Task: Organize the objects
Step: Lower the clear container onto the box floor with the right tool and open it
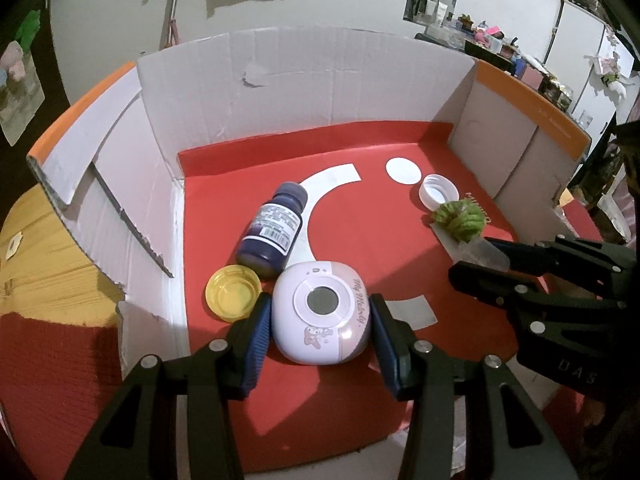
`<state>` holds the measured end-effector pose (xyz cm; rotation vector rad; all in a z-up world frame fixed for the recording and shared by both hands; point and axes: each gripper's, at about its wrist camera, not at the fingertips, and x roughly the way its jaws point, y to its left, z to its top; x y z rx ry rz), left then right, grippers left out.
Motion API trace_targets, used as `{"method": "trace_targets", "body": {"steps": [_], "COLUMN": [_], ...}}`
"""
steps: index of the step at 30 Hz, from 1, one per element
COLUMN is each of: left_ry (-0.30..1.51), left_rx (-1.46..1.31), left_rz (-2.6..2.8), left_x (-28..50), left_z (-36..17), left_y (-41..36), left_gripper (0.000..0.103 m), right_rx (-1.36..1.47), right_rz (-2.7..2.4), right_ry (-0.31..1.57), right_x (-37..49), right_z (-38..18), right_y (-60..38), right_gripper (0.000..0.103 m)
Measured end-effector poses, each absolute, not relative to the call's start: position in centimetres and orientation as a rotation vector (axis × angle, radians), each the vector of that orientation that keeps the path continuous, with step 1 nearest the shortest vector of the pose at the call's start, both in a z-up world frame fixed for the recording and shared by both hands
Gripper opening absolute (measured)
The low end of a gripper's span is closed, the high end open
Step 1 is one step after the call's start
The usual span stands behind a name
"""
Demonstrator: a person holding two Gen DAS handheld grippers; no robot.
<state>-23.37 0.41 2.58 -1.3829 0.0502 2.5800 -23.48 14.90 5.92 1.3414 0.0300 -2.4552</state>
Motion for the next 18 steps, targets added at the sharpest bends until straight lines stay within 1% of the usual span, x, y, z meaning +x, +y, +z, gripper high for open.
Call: {"method": "trace_targets", "body": {"steps": [18], "left_ry": [0.051], "left_rx": [-1.382], "left_rz": [2.582], "left_x": [-23.40], "left_z": [2.58], "left_y": [0.49], "left_gripper": [0.050], "right_rx": [1.343], "right_rz": [-2.451], "right_ry": [0.014], "right_x": [-23.54], "right_z": [5.90], "right_y": [15.04], "right_gripper": [0.034]}}
